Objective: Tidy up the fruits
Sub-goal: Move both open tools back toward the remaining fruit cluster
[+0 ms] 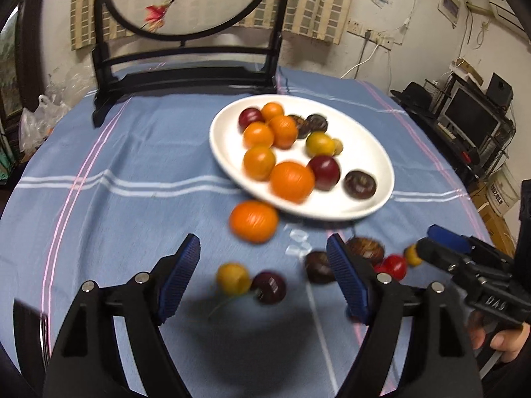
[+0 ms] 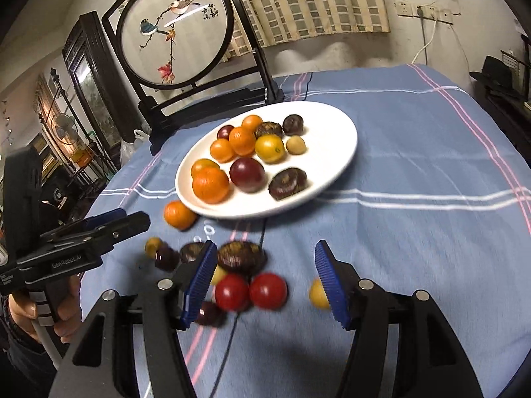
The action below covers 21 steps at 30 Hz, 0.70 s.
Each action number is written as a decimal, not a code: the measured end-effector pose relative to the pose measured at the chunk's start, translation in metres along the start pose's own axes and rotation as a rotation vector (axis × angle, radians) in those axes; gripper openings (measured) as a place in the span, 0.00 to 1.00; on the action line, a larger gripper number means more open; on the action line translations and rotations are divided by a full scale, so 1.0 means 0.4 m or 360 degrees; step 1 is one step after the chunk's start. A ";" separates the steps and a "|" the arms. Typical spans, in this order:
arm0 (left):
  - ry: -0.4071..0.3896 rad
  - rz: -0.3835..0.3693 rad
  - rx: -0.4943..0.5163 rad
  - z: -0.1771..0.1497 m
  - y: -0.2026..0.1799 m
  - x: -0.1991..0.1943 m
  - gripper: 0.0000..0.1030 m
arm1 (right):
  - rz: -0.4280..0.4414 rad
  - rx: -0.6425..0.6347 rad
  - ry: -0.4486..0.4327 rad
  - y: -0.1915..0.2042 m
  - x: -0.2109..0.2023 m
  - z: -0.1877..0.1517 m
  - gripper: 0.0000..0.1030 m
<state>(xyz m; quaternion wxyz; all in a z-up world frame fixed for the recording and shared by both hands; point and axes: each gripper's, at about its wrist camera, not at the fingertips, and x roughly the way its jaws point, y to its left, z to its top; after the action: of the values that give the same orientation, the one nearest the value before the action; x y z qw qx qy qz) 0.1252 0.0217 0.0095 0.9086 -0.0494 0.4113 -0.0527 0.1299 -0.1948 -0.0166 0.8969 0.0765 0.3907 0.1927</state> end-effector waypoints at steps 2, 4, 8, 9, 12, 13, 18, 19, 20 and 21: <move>0.0003 0.0026 -0.0002 -0.024 0.008 -0.002 0.75 | -0.0030 -0.0016 0.0009 0.002 -0.003 -0.019 0.60; -0.0003 0.0072 0.0000 -0.048 0.014 -0.001 0.75 | -0.0020 -0.0026 0.0039 0.006 -0.004 -0.033 0.60; 0.0017 0.0100 0.0018 -0.078 0.020 -0.002 0.78 | 0.0001 -0.0085 0.0047 0.031 -0.030 -0.054 0.60; 0.0020 0.0094 0.0022 -0.083 0.020 -0.004 0.78 | 0.0011 -0.0105 0.0057 0.039 -0.033 -0.059 0.60; 0.0000 0.0127 0.0041 -0.096 0.028 -0.006 0.79 | 0.0013 -0.0175 0.0115 0.071 -0.026 -0.082 0.60; -0.0003 0.0134 0.0043 -0.099 0.029 -0.006 0.79 | 0.0006 -0.0201 0.0130 0.082 -0.022 -0.088 0.60; 0.0009 0.0113 0.0020 -0.106 0.047 0.002 0.79 | -0.0002 -0.0273 0.0216 0.133 0.006 -0.108 0.57; 0.0011 0.0109 0.0024 -0.108 0.047 0.004 0.79 | -0.0003 -0.0278 0.0234 0.140 0.015 -0.109 0.56; 0.0017 0.0109 0.0029 -0.109 0.047 0.006 0.79 | -0.0005 -0.0284 0.0264 0.148 0.029 -0.109 0.53; 0.0022 0.0109 0.0029 -0.110 0.048 0.008 0.79 | -0.0010 -0.0287 0.0291 0.154 0.040 -0.110 0.52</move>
<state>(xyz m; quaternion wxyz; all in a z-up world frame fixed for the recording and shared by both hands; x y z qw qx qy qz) 0.0954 0.0381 -0.0242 0.9074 -0.0265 0.4186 -0.0257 0.0902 -0.1325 -0.0397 0.8614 -0.0236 0.4521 0.2303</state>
